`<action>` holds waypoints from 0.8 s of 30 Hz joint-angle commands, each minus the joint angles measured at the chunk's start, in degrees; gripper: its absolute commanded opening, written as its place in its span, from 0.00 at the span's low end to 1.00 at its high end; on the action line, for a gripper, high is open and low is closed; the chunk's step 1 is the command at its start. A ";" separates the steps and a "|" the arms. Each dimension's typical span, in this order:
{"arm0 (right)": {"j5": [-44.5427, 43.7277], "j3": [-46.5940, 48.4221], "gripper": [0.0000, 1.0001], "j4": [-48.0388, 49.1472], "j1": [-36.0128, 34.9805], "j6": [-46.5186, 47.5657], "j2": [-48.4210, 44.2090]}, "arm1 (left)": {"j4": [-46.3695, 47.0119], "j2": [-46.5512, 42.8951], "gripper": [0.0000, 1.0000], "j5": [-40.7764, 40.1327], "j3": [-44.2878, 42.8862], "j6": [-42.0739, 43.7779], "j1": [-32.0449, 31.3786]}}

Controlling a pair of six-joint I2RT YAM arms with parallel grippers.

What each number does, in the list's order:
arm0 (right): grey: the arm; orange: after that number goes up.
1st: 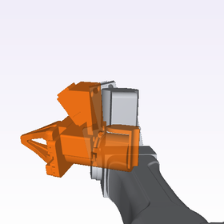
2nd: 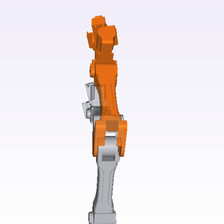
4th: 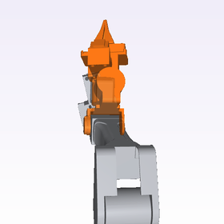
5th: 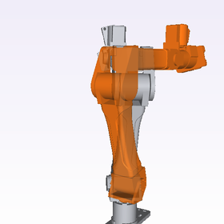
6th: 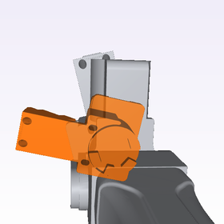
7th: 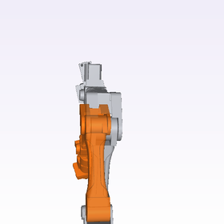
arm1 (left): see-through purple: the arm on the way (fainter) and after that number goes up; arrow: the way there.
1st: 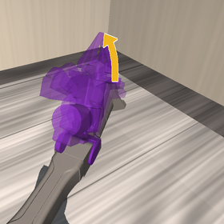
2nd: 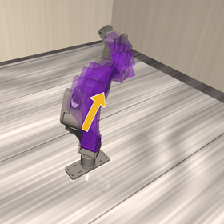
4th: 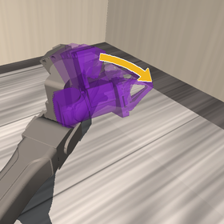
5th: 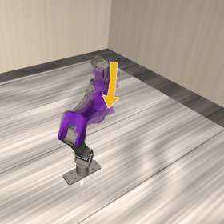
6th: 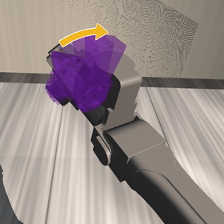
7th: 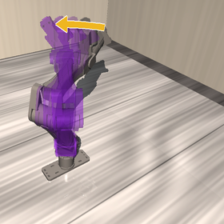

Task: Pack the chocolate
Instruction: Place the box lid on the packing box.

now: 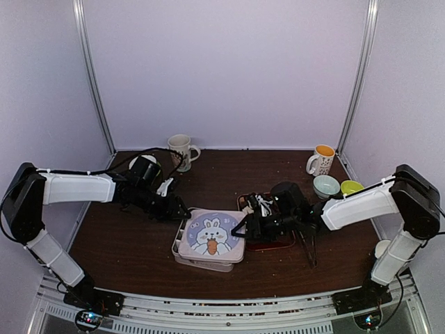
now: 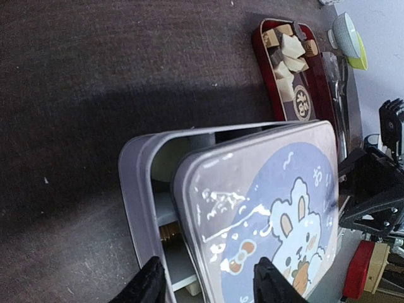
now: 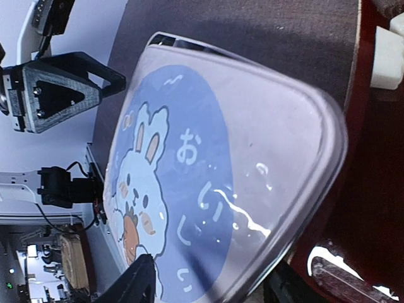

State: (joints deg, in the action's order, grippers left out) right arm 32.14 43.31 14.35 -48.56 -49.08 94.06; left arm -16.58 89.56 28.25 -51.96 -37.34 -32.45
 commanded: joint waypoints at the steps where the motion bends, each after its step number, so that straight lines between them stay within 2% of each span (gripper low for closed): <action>1: -4.80 2.93 0.63 -11.21 0.25 5.77 -2.22 | -0.72 -2.09 0.51 -2.01 0.20 2.46 0.37; 8: -6.49 2.61 0.81 -14.06 0.32 7.21 -4.32 | 0.75 -3.53 0.55 -2.03 2.98 2.74 0.38; 14: -9.27 1.98 1.00 -16.22 0.31 10.69 -8.62 | 2.27 -8.25 0.64 -3.34 6.02 2.95 0.37; 16: -12.31 3.02 1.00 -19.19 -0.15 13.42 -10.77 | 2.93 -10.56 0.69 -3.86 7.06 3.26 0.39; 19: -23.63 7.35 1.00 -29.58 -3.30 20.23 -13.89 | 3.39 -13.25 0.74 -4.13 8.19 3.42 0.00; 24: -33.69 8.68 1.00 -33.63 -5.52 24.69 -19.58 | 3.96 -18.10 0.80 -6.59 10.65 4.17 -0.53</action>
State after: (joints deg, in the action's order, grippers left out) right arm 10.96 50.33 -12.80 -52.71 -30.28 79.15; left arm -15.68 74.81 24.18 -43.35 -34.59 -32.69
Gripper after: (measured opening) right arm 1.000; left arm 0.777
